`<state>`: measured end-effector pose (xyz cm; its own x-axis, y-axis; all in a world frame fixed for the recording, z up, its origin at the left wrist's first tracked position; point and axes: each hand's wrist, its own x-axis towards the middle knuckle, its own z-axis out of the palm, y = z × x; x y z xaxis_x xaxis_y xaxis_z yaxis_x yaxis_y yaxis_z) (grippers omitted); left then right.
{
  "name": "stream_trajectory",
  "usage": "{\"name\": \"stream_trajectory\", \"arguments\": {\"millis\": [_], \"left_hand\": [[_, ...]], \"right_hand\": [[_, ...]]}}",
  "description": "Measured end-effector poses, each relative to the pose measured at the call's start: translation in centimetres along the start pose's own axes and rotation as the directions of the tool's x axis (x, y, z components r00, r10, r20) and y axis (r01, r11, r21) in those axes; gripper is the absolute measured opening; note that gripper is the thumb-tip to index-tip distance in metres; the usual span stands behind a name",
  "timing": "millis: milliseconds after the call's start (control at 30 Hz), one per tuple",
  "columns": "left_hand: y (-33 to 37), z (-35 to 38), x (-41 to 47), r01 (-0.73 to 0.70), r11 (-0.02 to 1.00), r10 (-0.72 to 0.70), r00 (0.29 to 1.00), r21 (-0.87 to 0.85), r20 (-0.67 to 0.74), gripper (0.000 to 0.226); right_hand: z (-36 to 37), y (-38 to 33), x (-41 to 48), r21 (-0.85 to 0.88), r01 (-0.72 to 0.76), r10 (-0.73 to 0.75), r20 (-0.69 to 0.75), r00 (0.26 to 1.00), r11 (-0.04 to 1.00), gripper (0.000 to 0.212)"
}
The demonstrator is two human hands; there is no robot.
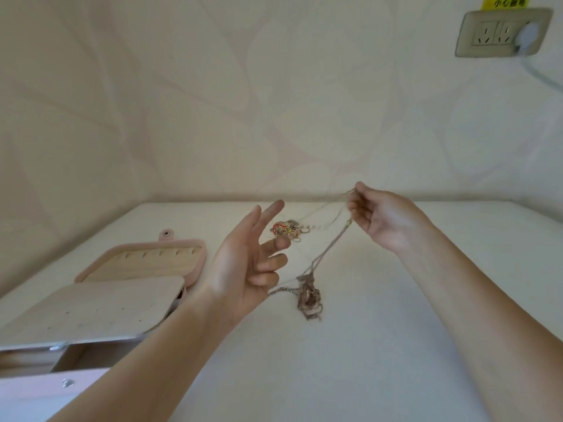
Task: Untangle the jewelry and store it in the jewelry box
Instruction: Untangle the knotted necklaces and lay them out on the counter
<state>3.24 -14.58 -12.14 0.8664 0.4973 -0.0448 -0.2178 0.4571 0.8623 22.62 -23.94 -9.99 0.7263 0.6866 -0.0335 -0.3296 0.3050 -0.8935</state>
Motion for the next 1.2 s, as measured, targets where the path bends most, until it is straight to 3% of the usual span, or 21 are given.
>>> {"name": "stream_trajectory", "arguments": {"millis": [67, 133, 300, 433, 500, 600, 700, 733, 767, 833, 867, 933, 1000, 1067, 1200], "left_hand": [[0.1, -0.4, 0.3, 0.001, 1.000, 0.000, 0.998, 0.020, -0.057, 0.036], [-0.1, -0.6, 0.7, 0.027, 0.998, -0.020, 0.989, 0.050, -0.147, 0.030], [-0.2, -0.6, 0.9, 0.024, 0.998, -0.010, 0.975, 0.062, -0.221, 0.029], [-1.0, -1.0, 1.1, 0.028, 0.944, 0.053, 0.970, 0.329, -0.235, 0.035], [-1.6, -1.3, 1.5, 0.047, 0.898, 0.087, 0.956, 0.438, -0.282, 0.034], [-2.0, -1.8, 1.8, 0.052, 0.876, 0.139, 0.925, 0.480, -0.353, 0.027], [-2.2, -2.4, 2.3, 0.032, 0.826, 0.221, 0.900, 0.563, -0.374, 0.028], [-2.3, -2.5, 2.3, 0.026, 0.771, 0.274, 0.889, 0.637, -0.367, 0.031], [-2.3, -2.5, 2.3, 0.028, 0.691, 0.332, 0.875, 0.722, -0.352, 0.035], [-2.4, -2.2, 1.9, 0.018, 0.492, 0.452, 0.849, 0.871, -0.273, 0.040], [-2.4, -2.0, 1.7, -0.016, 0.412, 0.491, 0.846, 0.911, -0.207, 0.037], [-2.7, -1.9, 1.4, -0.110, 0.321, 0.497, 0.865, 0.941, -0.068, 0.025], [-3.1, -1.8, 1.4, -0.161, 0.296, 0.442, 0.897, 0.942, 0.014, 0.016], [-3.4, -1.8, 1.3, -0.149, 0.281, 0.387, 0.922, 0.948, 0.030, 0.013], [-3.6, -1.9, 1.5, -0.088, 0.264, 0.295, 0.956, 0.961, 0.006, 0.006]], "right_hand": [[-1.0, -0.9, 0.3, 0.175, -0.100, 0.101, 0.002, 0.995, 0.980, 0.015], [-1.5, -1.4, 0.2, 0.198, -0.153, 0.136, 0.099, 0.986, 0.968, 0.009], [-2.1, -2.0, -0.4, -0.015, -0.147, 0.147, 0.203, 0.968, 0.989, 0.022], [-2.3, -1.6, 0.0, -0.061, -0.191, 0.198, 0.136, 0.971, 0.980, 0.009], [-2.3, -1.0, 0.5, -0.126, -0.207, 0.218, 0.079, 0.973, 0.970, 0.013], [-1.9, 0.5, 0.8, -0.206, -0.242, 0.247, -0.001, 0.969, 0.948, 0.018], [-1.5, 1.5, 1.0, -0.296, -0.190, 0.185, -0.046, 0.982, 0.936, 0.016], [-1.6, 1.8, 1.2, -0.449, -0.137, 0.113, -0.079, 0.990, 0.883, 0.015], [-1.7, 2.1, 1.4, -0.651, -0.074, 0.012, -0.100, 0.995, 0.755, 0.017], [-1.7, 2.3, 1.3, -0.927, 0.062, -0.161, 0.002, 0.987, 0.370, 0.024], [-1.4, 2.3, 1.0, -0.956, 0.134, -0.182, 0.088, 0.979, 0.261, 0.024], [-0.5, 2.1, 0.1, -0.917, 0.305, -0.082, 0.294, 0.952, 0.258, 0.017], [0.5, 2.4, -0.8, -0.868, 0.416, 0.108, 0.457, 0.883, 0.269, 0.014], [1.0, 3.0, -1.4, -0.866, 0.452, 0.242, 0.496, 0.834, 0.217, 0.014], [1.2, 3.3, -1.7, -0.879, 0.424, 0.293, 0.474, 0.831, 0.220, 0.011]]}}
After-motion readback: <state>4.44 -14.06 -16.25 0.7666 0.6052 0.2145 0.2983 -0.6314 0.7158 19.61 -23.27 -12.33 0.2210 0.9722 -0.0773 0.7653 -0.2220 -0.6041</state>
